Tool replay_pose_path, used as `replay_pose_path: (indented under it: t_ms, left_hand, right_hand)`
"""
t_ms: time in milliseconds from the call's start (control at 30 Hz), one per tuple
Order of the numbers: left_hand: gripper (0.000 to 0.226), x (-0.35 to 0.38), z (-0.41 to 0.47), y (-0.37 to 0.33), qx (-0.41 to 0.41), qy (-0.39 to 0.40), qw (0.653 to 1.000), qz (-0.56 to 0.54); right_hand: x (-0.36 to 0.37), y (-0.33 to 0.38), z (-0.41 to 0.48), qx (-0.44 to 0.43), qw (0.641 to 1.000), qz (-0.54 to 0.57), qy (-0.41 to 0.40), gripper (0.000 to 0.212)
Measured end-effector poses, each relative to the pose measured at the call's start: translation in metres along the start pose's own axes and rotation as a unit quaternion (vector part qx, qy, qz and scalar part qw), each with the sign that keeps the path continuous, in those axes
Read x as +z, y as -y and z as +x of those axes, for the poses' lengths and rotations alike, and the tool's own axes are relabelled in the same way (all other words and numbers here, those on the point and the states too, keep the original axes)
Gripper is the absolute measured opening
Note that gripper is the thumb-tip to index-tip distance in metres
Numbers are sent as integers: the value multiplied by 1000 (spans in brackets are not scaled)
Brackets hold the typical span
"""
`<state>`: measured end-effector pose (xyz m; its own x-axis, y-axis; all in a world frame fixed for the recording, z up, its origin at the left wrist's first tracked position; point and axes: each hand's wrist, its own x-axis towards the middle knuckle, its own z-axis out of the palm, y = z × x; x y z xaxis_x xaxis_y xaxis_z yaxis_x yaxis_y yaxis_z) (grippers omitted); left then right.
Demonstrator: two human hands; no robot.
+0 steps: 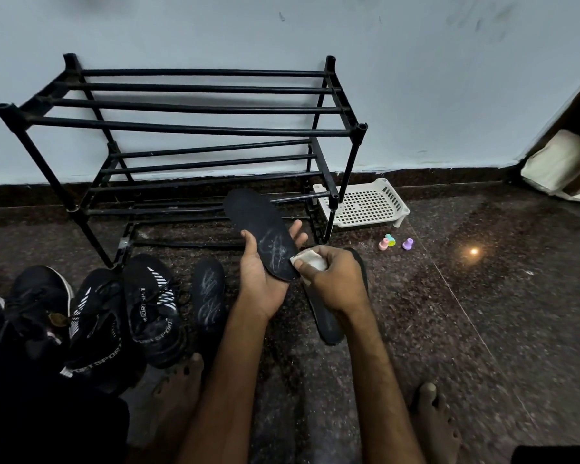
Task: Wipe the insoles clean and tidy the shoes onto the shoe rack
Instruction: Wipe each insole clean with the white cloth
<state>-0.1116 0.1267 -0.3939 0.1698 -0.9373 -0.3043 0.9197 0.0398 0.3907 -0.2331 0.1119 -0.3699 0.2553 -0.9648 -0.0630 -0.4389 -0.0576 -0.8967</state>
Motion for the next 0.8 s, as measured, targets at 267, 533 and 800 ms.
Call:
replay_pose_path:
  t_ms: [267,533,800]
  left_hand:
    - [72,3,2,-8,36,34,999,-21]
    - [68,-5,-2,-6,45,45,997,-44]
    - [62,5,-10,-8,51,76,996,-8]
  right_hand:
    - [7,19,-6,-118,978,-171,-37,12]
    - [-26,22,-11,-68,970,-116,200,10]
    - [-4,24,-2,-175,968,-172,-44,11]
